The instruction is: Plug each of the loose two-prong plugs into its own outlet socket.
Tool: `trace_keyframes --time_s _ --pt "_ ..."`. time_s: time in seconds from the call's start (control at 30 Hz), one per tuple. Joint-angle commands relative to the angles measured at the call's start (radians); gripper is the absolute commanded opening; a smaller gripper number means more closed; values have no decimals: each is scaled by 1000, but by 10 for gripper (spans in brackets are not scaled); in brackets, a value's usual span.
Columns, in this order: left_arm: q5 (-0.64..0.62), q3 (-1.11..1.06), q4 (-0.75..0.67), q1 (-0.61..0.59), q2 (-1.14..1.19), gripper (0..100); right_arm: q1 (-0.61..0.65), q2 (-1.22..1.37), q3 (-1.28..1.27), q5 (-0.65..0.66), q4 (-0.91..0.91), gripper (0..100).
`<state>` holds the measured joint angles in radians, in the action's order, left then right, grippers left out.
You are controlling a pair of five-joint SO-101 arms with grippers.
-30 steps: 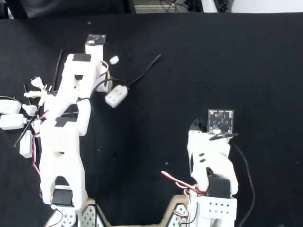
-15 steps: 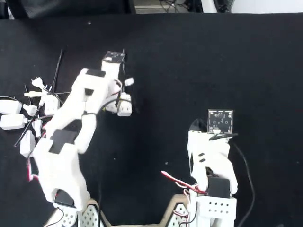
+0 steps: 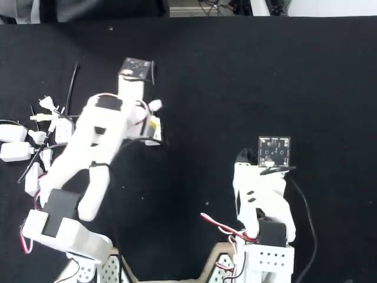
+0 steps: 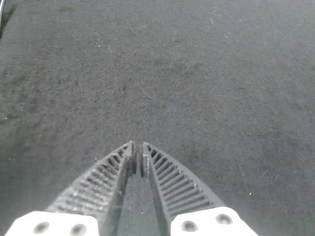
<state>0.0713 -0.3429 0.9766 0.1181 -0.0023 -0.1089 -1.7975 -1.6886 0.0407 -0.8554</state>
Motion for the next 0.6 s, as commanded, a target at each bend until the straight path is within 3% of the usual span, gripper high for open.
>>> trace_keyframes --time_s 0.0,0.23,0.57 --pt "-29 38 -34 67 20 247 15 -48 47 0 28 15" --pt "-167 163 -35 65 176 265 15 -48 47 0 28 15" --pt "-176 268 -37 59 299 263 15 -48 47 0 28 15"
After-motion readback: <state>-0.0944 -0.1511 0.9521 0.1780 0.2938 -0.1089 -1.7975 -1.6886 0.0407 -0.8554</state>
